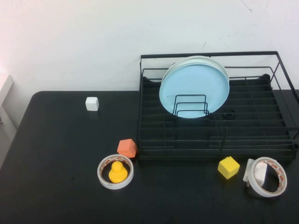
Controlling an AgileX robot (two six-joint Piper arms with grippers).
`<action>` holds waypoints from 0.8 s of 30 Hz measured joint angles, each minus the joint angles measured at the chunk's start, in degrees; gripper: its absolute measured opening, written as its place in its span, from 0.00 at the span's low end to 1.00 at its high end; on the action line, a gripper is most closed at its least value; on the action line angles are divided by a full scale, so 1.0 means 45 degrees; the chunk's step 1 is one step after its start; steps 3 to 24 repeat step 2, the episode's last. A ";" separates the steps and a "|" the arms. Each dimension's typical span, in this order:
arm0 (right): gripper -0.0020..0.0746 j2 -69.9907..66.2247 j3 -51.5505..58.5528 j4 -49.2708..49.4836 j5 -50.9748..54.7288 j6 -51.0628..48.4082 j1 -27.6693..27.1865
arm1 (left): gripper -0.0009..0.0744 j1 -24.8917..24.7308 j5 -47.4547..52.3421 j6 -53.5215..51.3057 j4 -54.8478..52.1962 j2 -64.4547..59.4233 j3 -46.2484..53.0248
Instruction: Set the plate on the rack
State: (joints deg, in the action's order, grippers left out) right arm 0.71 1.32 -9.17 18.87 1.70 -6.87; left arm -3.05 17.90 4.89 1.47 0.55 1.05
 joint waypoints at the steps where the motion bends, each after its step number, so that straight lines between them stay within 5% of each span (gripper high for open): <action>1: 0.02 0.0000 0.0000 0.0000 0.0000 0.0000 0.0000 | 0.01 0.0000 0.0000 0.0000 0.0000 0.0000 0.0000; 24: 0.02 0.0000 0.0000 0.0000 0.0000 0.0000 0.0000 | 0.01 0.0000 0.0000 0.0000 0.0000 0.0000 0.0000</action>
